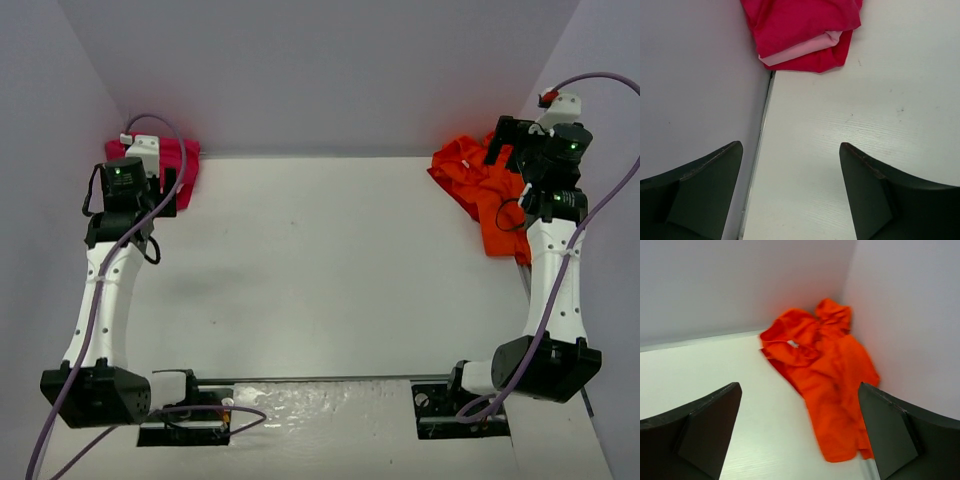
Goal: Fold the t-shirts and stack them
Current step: Grab crumpled tshirt from the corner of the board with the right arm
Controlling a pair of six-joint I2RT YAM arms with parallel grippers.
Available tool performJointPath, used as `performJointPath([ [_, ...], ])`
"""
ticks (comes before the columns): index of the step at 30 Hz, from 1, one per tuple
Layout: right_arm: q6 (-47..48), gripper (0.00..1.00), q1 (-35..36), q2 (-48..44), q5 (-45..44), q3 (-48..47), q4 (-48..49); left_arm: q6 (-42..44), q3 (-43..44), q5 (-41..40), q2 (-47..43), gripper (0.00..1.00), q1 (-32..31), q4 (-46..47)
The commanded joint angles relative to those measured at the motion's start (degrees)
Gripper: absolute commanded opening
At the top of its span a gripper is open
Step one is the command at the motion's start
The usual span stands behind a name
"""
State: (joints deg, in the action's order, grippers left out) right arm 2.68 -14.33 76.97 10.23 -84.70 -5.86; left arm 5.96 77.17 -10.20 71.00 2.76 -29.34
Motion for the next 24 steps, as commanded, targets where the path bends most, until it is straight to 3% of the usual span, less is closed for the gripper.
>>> performJointPath([
  [1,-7.9,0.99,-0.4,-1.7,20.5,-5.4,1.8,-1.6,2.7,3.5,-6.0,0.87,0.2,5.8],
  [3,-8.3,0.96,-0.4,-1.7,20.5,-5.1,2.0,-1.4,2.7,3.1,-6.1,0.91,0.2,5.8],
  [5,-8.6,0.99,-0.4,-2.2,18.3,-4.1,2.7,-1.4,2.4,2.8,-6.2,0.97,0.2,5.9],
  [10,-8.8,1.00,-0.4,-2.9,7.7,-2.1,4.0,-1.5,1.5,3.1,-5.7,0.97,0.2,6.9],
  [13,-1.4,1.00,-0.2,-4.1,6.5,1.4,5.3,-2.0,1.6,3.3,-4.9,0.96,0.3,6.9],
  [14,1.1,0.96,-0.1,-4.0,6.4,2.7,6.1,-2.3,1.5,3.5,-4.7,0.89,0.3,7.1],
  [15,2.8,0.78,-0.1,-3.8,6.0,3.9,7.3,-2.4,1.1,3.7,-4.6,0.81,0.2,7.3],
  [17,2.9,0.25,0.1,-3.2,4.9,6.5,8.8,-2.8,0.3,4.0,-4.6,0.73,0.2,7.9],
  [18,2.9,0.14,0.1,-3.1,4.8,7.0,8.9,-3.0,0.1,4.6,-4.6,0.65,0.2,8.0],
  [19,3.0,0.14,0.1,-3.1,4.2,7.7,9.2,-3.2,-0.2,5.1,-4.6,0.61,0.2,8.0],
  [20,2.5,0.20,0.0,-3.0,4.0,7.9,9.5,-3.3,-0.3,6.0,-4.6,0.60,0.1,8.1],
  [22,2.6,0.87,0.1,-2.7,5.6,7.7,9.4,-3.3,-0.5,7.3,-4.6,0.66,0.2,7.4],
  [24,3.3,0.63,0.1,-2.8,7.9,7.9,9.3,-3.4,-0.2,7.6,-4.5,0.60,0.3,6.4],
])
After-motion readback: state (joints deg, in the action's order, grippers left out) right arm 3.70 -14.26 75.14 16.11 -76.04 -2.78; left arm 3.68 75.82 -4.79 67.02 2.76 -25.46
